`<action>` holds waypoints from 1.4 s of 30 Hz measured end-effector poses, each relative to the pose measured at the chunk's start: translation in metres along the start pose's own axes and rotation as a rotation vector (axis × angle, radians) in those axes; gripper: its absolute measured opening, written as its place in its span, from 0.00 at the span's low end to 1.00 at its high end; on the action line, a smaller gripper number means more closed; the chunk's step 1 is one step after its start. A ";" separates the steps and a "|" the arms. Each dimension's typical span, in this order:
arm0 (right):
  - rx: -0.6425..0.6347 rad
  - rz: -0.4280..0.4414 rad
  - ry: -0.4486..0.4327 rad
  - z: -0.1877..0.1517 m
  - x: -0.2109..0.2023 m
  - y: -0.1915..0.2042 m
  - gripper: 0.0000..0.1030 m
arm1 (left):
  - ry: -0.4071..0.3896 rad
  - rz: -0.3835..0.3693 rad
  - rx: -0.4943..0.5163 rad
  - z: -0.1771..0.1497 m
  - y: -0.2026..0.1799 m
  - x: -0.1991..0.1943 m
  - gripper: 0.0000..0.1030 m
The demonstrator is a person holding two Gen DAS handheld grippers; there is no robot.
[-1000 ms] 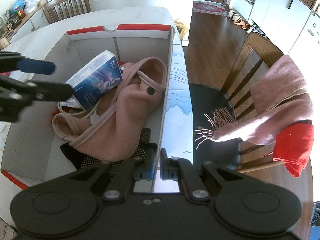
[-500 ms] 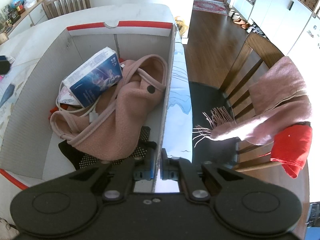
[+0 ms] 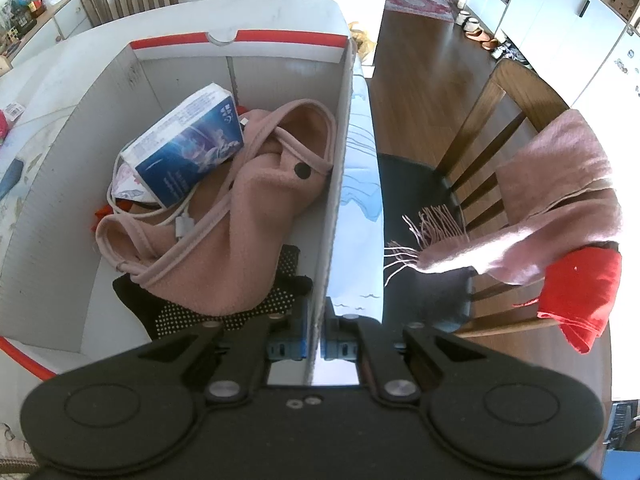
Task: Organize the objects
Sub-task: 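Move the left gripper back to the pink strawberry plush, then close the left gripper on the pink plush and lift it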
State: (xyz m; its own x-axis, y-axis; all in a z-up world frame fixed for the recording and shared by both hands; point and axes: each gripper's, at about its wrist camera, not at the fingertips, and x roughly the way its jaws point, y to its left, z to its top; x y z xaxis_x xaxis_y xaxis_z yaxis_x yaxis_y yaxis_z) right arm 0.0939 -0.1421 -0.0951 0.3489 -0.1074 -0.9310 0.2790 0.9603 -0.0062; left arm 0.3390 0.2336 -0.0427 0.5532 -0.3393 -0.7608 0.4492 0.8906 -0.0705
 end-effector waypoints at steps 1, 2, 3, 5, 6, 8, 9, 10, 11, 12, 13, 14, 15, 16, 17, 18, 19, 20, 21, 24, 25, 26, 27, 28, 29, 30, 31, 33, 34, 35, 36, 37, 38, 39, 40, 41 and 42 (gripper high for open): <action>0.001 -0.002 0.002 0.000 0.000 0.000 0.05 | 0.002 0.028 -0.017 0.002 0.012 0.003 0.93; 0.002 -0.002 0.003 0.001 0.001 0.000 0.05 | 0.004 0.046 -0.031 0.003 0.024 0.005 0.95; 0.004 -0.002 0.003 0.001 0.001 0.000 0.05 | 0.008 0.064 -0.042 0.005 0.034 0.008 0.97; 0.008 -0.004 0.005 0.002 0.002 0.000 0.05 | 0.024 0.113 -0.060 0.009 0.052 0.017 0.99; 0.011 -0.004 0.008 0.002 0.003 0.000 0.05 | 0.029 0.134 -0.068 0.011 0.061 0.020 0.99; 0.011 -0.008 0.014 0.002 0.004 0.000 0.05 | 0.027 0.167 -0.086 0.013 0.079 0.026 0.99; 0.011 -0.011 0.017 0.002 0.005 0.000 0.05 | 0.027 0.175 -0.094 0.015 0.086 0.029 0.99; 0.010 -0.012 0.021 0.002 0.006 0.000 0.05 | 0.036 0.180 -0.107 0.017 0.094 0.033 1.00; 0.009 -0.013 0.026 0.002 0.007 0.000 0.05 | 0.048 0.185 -0.119 0.019 0.102 0.038 1.00; 0.010 -0.015 0.029 0.001 0.007 0.000 0.05 | 0.056 0.191 -0.130 0.021 0.108 0.043 1.00; 0.013 -0.016 0.031 0.001 0.008 0.000 0.05 | 0.061 0.203 -0.140 0.023 0.114 0.047 1.00; 0.016 -0.016 0.034 0.002 0.009 0.000 0.04 | 0.064 0.216 -0.141 0.025 0.120 0.051 1.00; 0.018 -0.018 0.037 0.002 0.009 0.000 0.04 | 0.070 0.231 -0.137 0.026 0.124 0.056 1.00; 0.019 -0.020 0.039 0.003 0.010 0.000 0.04 | 0.078 0.243 -0.138 0.028 0.128 0.061 1.00; 0.021 -0.022 0.041 0.003 0.010 0.000 0.04 | 0.086 0.246 -0.146 0.030 0.133 0.067 1.00; 0.021 -0.024 0.043 0.004 0.011 0.000 0.04 | 0.094 0.247 -0.161 0.031 0.139 0.072 1.00; 0.022 -0.025 0.044 0.004 0.011 0.001 0.04 | 0.103 0.251 -0.184 0.031 0.145 0.076 1.00; 0.023 -0.026 0.046 0.004 0.011 0.001 0.04 | 0.110 0.256 -0.205 0.031 0.150 0.080 1.00; 0.024 -0.028 0.047 0.004 0.011 0.001 0.04 | 0.114 0.265 -0.217 0.031 0.154 0.084 1.00; 0.024 -0.029 0.050 0.004 0.011 0.001 0.04 | 0.128 0.289 -0.224 0.030 0.163 0.096 1.00; 0.026 -0.029 0.052 0.004 0.011 0.001 0.04 | 0.133 0.292 -0.230 0.030 0.165 0.099 1.00; 0.027 -0.029 0.053 0.005 0.011 0.001 0.04 | 0.141 0.291 -0.235 0.029 0.166 0.102 1.00; 0.028 -0.031 0.054 0.005 0.011 0.002 0.04 | 0.148 0.294 -0.239 0.029 0.167 0.106 1.00; 0.026 -0.033 0.055 0.006 0.011 0.002 0.04 | 0.154 0.303 -0.241 0.028 0.168 0.109 1.00; 0.025 -0.035 0.056 0.006 0.011 0.003 0.04 | 0.157 0.311 -0.242 0.028 0.169 0.112 1.00; 0.026 -0.036 0.057 0.006 0.011 0.003 0.04 | 0.161 0.317 -0.242 0.027 0.169 0.115 1.00; 0.025 -0.037 0.058 0.006 0.012 0.003 0.05 | 0.166 0.321 -0.244 0.028 0.170 0.117 1.00; 0.026 -0.038 0.060 0.007 0.012 0.003 0.05 | 0.172 0.323 -0.248 0.026 0.170 0.121 1.00; 0.026 -0.038 0.060 0.007 0.012 0.003 0.05 | 0.173 0.327 -0.252 0.025 0.171 0.123 0.99; 0.025 -0.039 0.060 0.007 0.012 0.003 0.05 | 0.172 0.326 -0.256 0.025 0.172 0.124 1.00; 0.026 -0.039 0.061 0.007 0.012 0.003 0.05 | 0.172 0.322 -0.259 0.024 0.172 0.125 0.99; 0.025 -0.040 0.061 0.007 0.012 0.003 0.05 | 0.169 0.324 -0.261 0.022 0.172 0.125 0.99; 0.025 -0.040 0.061 0.007 0.012 0.004 0.05 | 0.165 0.327 -0.260 0.021 0.171 0.124 0.99; 0.025 -0.040 0.061 0.007 0.012 0.004 0.05 | 0.161 0.327 -0.260 0.020 0.170 0.124 0.99; 0.024 -0.040 0.060 0.007 0.012 0.004 0.05 | 0.157 0.324 -0.261 0.020 0.170 0.124 0.99; 0.024 -0.040 0.060 0.007 0.012 0.003 0.05 | 0.153 0.323 -0.261 0.020 0.169 0.123 0.98; 0.025 -0.041 0.059 0.006 0.012 0.003 0.05 | 0.147 0.322 -0.260 0.020 0.170 0.122 0.97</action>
State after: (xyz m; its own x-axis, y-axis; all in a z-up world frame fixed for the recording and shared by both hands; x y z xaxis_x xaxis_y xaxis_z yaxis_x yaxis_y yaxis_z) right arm 0.1047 -0.1418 -0.1036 0.2840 -0.1302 -0.9499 0.3144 0.9486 -0.0360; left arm 0.4968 0.3373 -0.1351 0.5219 -0.0024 -0.8530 0.0685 0.9969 0.0391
